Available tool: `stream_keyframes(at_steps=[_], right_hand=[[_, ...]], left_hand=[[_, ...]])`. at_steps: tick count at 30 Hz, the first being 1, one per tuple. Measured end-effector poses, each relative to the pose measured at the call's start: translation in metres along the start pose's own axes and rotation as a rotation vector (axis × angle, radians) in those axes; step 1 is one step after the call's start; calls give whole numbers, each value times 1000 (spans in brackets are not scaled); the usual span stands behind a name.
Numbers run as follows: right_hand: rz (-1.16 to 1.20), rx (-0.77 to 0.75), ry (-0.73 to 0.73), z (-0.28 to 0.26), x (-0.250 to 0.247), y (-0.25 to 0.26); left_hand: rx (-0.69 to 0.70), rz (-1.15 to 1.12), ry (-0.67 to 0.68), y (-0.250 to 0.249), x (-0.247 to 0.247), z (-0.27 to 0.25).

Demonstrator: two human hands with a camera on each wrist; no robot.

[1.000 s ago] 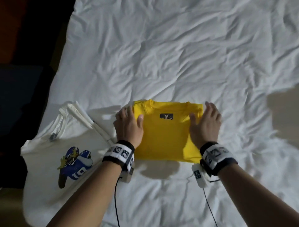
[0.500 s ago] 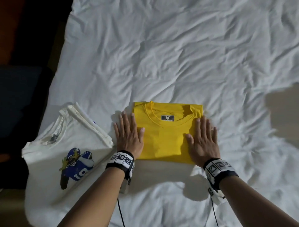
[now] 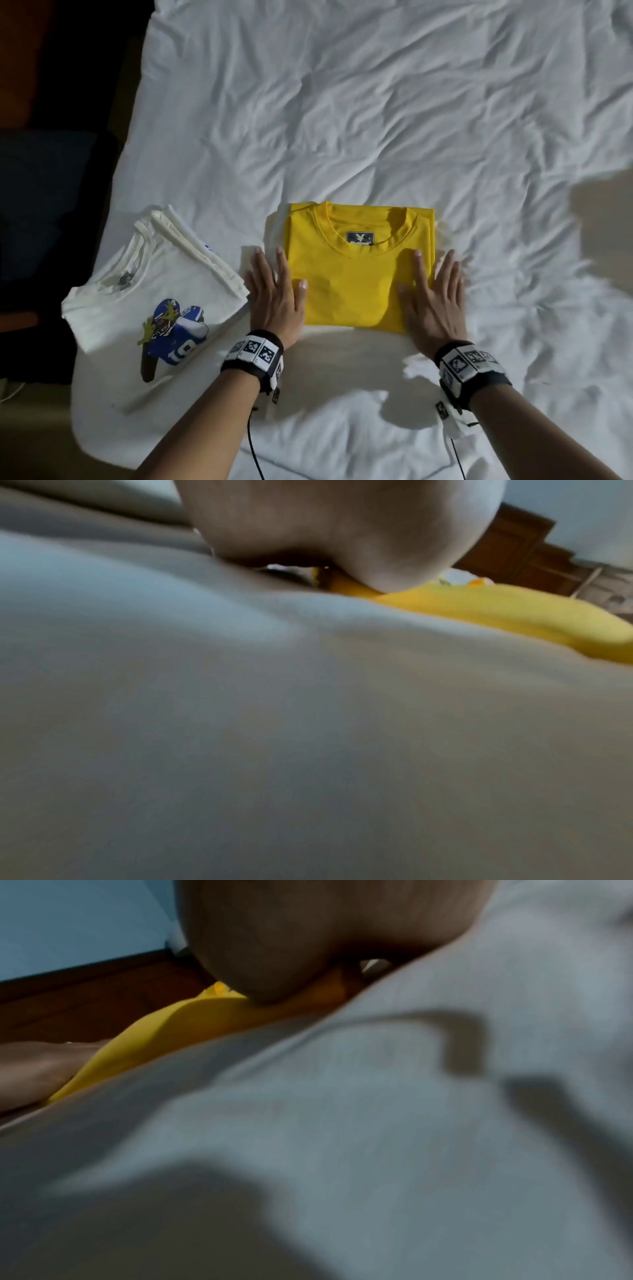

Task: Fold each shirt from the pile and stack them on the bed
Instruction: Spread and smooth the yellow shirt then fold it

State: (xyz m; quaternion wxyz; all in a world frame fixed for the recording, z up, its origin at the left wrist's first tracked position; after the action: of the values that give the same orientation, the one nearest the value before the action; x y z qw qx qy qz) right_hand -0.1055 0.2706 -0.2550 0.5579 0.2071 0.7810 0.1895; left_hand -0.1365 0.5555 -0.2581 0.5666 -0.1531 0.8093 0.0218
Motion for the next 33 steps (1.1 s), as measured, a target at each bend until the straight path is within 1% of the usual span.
stream_keyframes(at_steps=[4, 6, 9, 13, 15, 17, 20, 24, 27, 31, 33], right_hand=[[99, -67, -14, 10, -18, 0], [190, -44, 36, 16, -18, 0], [320, 48, 105, 29, -21, 5], [495, 43, 169, 36, -28, 11], [571, 32, 146, 36, -30, 14], [600, 25, 99, 35, -29, 19], [638, 5, 71, 32, -33, 31], [651, -79, 71, 28, -45, 57], [655, -173, 107, 27, -51, 90], [685, -260, 202, 27, -48, 149], [675, -312, 257, 26, -38, 183]], left_hand=[[86, -129, -42, -3, -26, 10], [79, -183, -41, -4, -31, 19], [97, -213, -19, -8, -33, 29], [83, -440, 55, -12, -34, 38], [59, -565, 63, -14, -35, 40], [38, -688, 85, -16, -38, 40], [20, -823, 90, -17, -50, 33], [5, -930, 11, -8, -72, 10], [-40, -1018, -46, 13, -90, -11], [-98, -1090, -163, 56, -114, -36], [-162, -1088, -218, 86, -124, -47]])
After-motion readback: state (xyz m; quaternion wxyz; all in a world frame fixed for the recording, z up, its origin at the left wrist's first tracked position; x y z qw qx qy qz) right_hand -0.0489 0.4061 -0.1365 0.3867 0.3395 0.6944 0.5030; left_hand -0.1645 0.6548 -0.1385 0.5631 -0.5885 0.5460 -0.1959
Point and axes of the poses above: each hand's wrist, its own z-axis towards the middle knuckle, its own x-axis out of the palm, y = z × x, the point moved 2 cm from there along z, towards the middle knuckle, and after that the axes turned 10 degrees about z, right-handed, at the moved point
